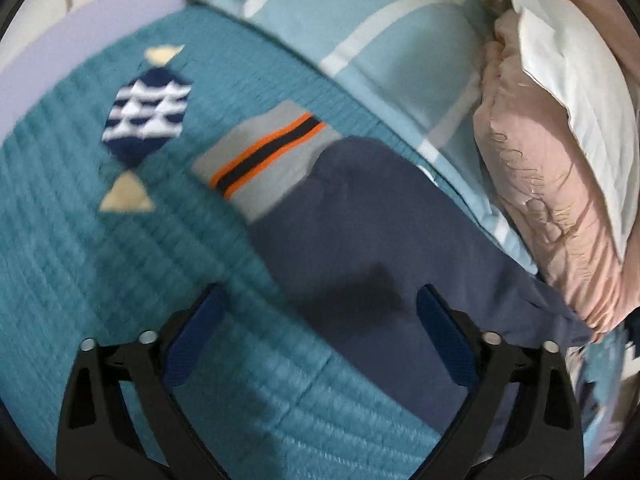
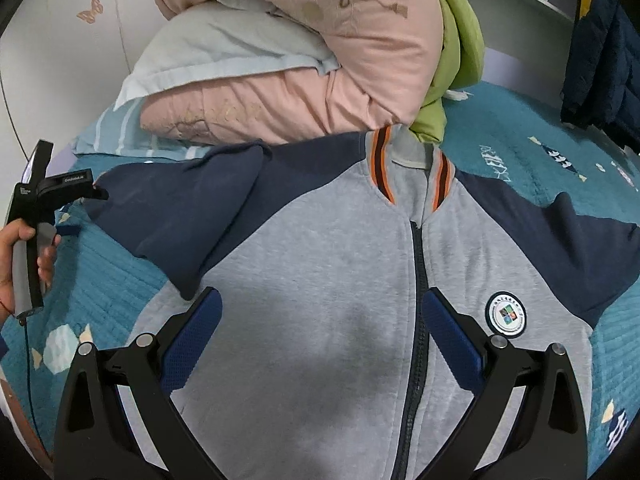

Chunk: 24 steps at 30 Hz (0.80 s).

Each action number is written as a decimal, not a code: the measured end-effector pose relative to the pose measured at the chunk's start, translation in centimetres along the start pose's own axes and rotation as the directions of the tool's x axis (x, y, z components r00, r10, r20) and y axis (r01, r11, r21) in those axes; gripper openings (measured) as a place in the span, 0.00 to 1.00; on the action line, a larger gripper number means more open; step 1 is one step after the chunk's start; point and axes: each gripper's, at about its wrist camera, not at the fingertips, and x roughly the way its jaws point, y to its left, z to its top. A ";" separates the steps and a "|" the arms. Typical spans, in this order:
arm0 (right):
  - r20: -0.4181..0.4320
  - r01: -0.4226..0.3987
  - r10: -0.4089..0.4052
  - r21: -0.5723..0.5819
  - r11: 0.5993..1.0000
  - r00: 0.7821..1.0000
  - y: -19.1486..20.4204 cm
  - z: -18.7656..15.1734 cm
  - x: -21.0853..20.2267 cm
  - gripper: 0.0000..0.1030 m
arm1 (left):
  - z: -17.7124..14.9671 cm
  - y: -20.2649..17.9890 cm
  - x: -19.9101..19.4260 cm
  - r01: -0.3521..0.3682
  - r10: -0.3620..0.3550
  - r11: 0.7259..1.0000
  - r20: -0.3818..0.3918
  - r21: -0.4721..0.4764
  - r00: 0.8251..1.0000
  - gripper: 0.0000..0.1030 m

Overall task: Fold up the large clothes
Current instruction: 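Move the left tool down to the navy sleeve cuff and close on it, then lift the sleeve with the left tool and lay it across the jacket body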

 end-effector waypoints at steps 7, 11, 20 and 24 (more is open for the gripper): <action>0.008 0.023 -0.023 -0.045 0.999 1.000 1.3 1.5 2.7 0.93 | 1.2 -1.2 0.2 0.044 -0.046 0.997 0.040 0.057 0.998 0.08; 0.000 0.051 -0.052 -0.103 0.993 0.999 3.2 2.5 4.9 0.93 | 2.2 -0.9 -4.7 0.064 -0.077 0.995 0.173 0.077 0.982 0.07; -0.119 -0.019 -0.015 -0.277 0.961 0.993 9.7 1.2 9.9 0.75 | 2.0 -5.5 -18.6 0.145 -0.245 0.944 0.334 0.298 0.910 0.07; -0.169 -0.106 0.080 -0.157 0.982 0.982 7.3 1.8 9.8 0.74 | -1.3 -11.9 -22.5 0.195 -0.348 0.883 0.315 0.428 0.883 0.07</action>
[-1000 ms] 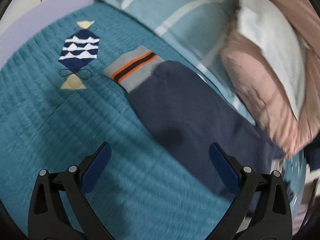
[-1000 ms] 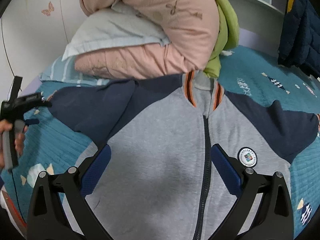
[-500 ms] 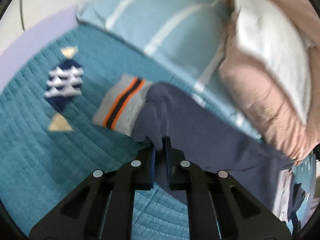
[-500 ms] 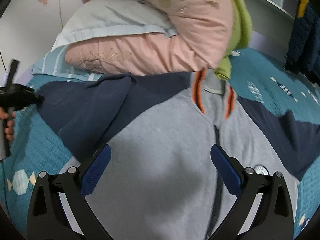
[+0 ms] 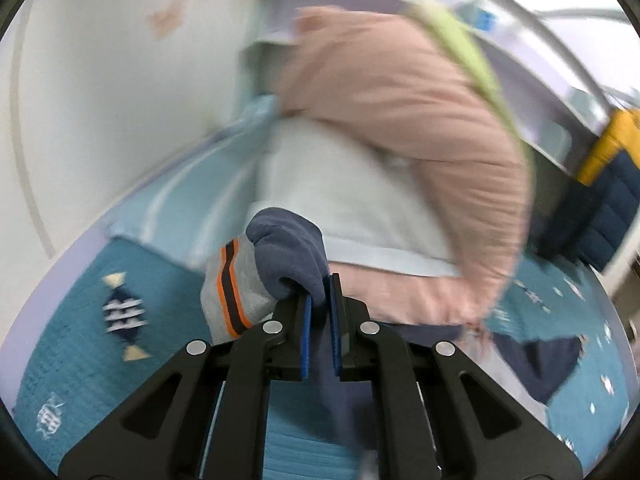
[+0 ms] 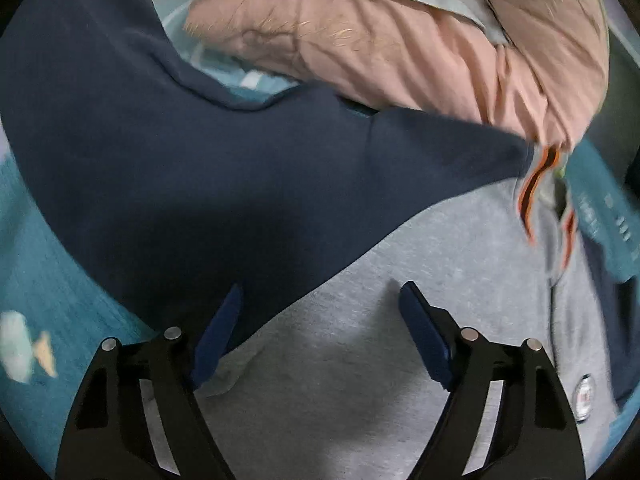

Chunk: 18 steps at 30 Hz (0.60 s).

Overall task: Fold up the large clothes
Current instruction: 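Lift the sleeve with the left tool and lay it across the jacket body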

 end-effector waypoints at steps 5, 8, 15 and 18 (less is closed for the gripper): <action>0.140 -0.090 0.071 0.130 0.987 0.988 -7.7 -1.9 -8.1 0.76 | -0.6 -10.6 -0.4 0.109 -0.107 0.984 -0.019 0.144 0.994 0.07; 0.224 -0.036 -0.017 0.233 0.972 0.974 -15.3 -5.2 -14.1 0.81 | -2.3 -16.5 0.9 0.165 -0.154 0.967 -0.069 0.193 0.986 0.07; 0.288 0.037 -0.253 0.590 0.807 0.924 -31.0 -16.4 -23.3 0.85 | -9.0 -28.7 7.1 0.233 -0.181 0.924 -0.190 0.303 0.965 0.07; 0.279 0.042 -0.356 0.733 0.679 0.892 -35.6 -22.1 -25.1 0.88 | -13.3 -32.6 10.2 0.220 -0.135 0.912 -0.252 0.347 0.958 0.07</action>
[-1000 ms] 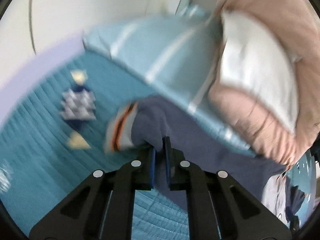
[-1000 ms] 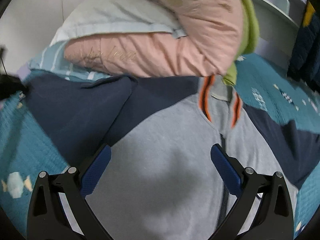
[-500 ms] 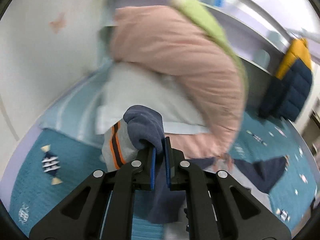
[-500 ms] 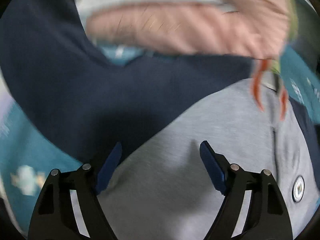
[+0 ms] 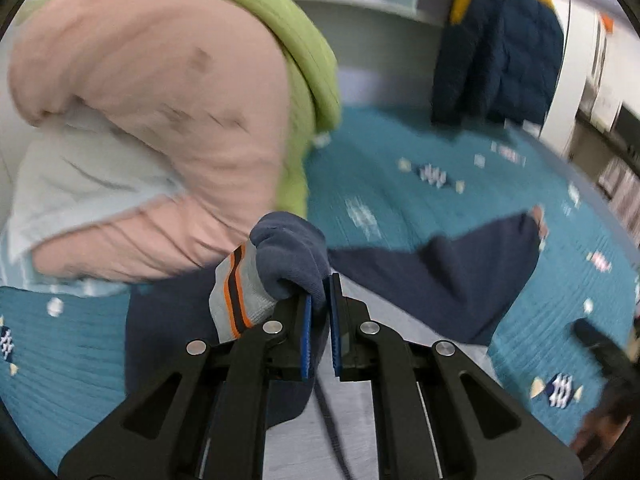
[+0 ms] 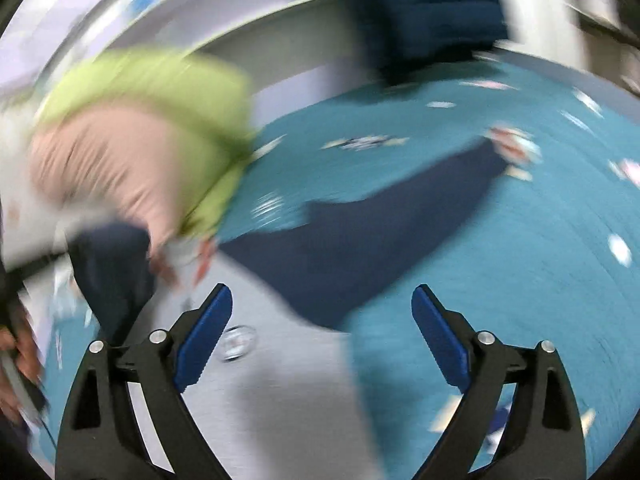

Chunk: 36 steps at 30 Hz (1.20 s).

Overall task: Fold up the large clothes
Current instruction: 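Lift the sleeve with the left tool and lay it across the jacket body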

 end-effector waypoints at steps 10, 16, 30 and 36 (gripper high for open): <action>-0.046 0.083 -0.081 0.040 0.996 0.996 -5.0 -0.5 1.9 0.89 | -5.3 -8.3 9.4 0.075 -0.039 0.981 -0.199 0.178 0.979 0.58; -0.087 0.100 -0.094 0.059 0.993 0.992 -6.6 -0.4 3.5 0.89 | -3.5 -5.8 7.0 0.210 -0.206 0.977 -0.099 0.033 0.974 0.70; -0.140 0.124 -0.109 0.100 0.987 0.984 -7.8 -1.0 4.8 0.90 | -4.3 -0.7 11.4 0.034 -0.105 0.969 -0.284 -0.244 0.953 0.70; -0.143 0.139 -0.123 0.105 0.985 0.982 -8.2 -0.9 4.9 0.90 | -2.8 -5.9 8.7 0.388 -0.398 0.916 -0.108 -0.103 0.911 0.70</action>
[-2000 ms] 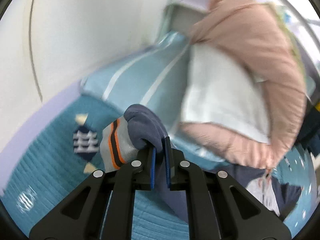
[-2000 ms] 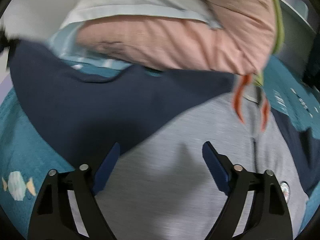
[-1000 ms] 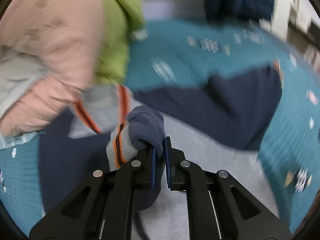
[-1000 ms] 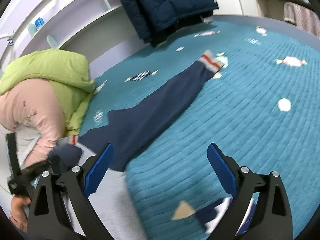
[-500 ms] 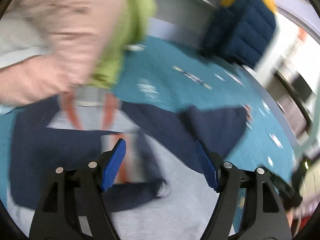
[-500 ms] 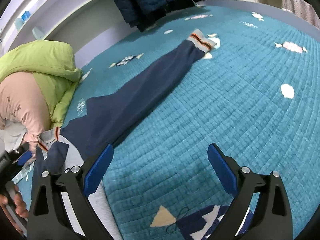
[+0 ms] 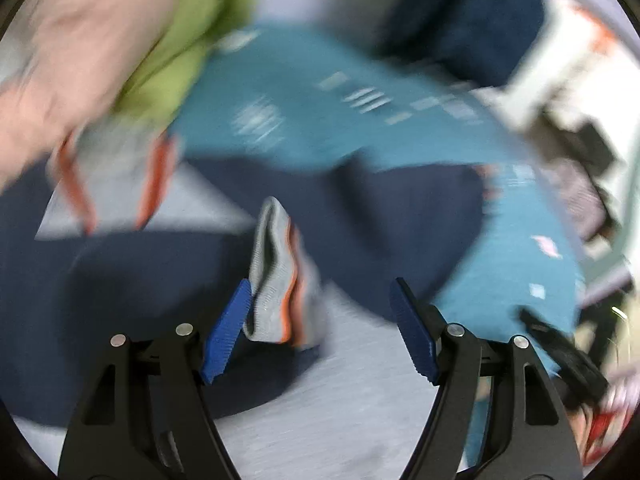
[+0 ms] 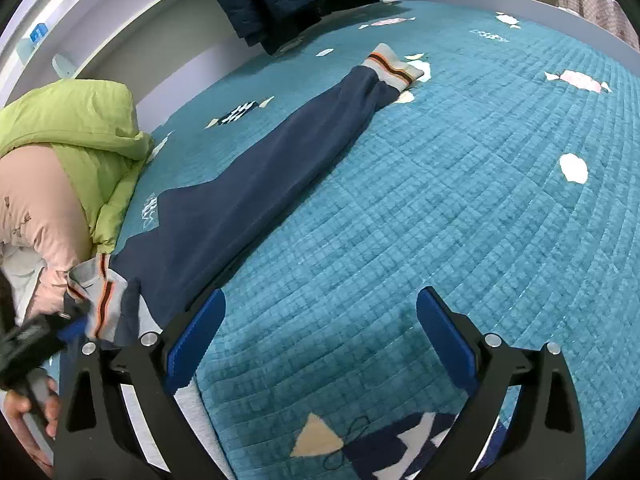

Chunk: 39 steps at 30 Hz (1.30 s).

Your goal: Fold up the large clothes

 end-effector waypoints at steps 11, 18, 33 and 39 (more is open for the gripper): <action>0.023 0.003 -0.004 0.028 1.000 1.000 -1.1 0.7 -0.3 0.91 | -0.3 2.2 1.4 -0.372 0.369 0.926 -0.050 -0.063 0.928 0.70; 0.116 -0.048 0.033 0.126 0.991 0.993 -3.6 5.6 0.6 0.91 | -4.0 -1.2 8.5 -0.515 0.554 0.816 -0.104 0.262 0.826 0.70; 0.013 -0.244 0.258 0.370 0.896 0.966 -7.8 15.1 13.7 0.59 | -3.8 0.5 8.1 -0.477 0.497 0.863 -0.110 0.165 0.861 0.74; 0.043 -0.340 0.349 0.364 0.867 0.936 -8.0 15.7 12.8 0.05 | -3.6 0.9 7.5 -0.453 0.468 0.881 -0.107 0.140 0.877 0.76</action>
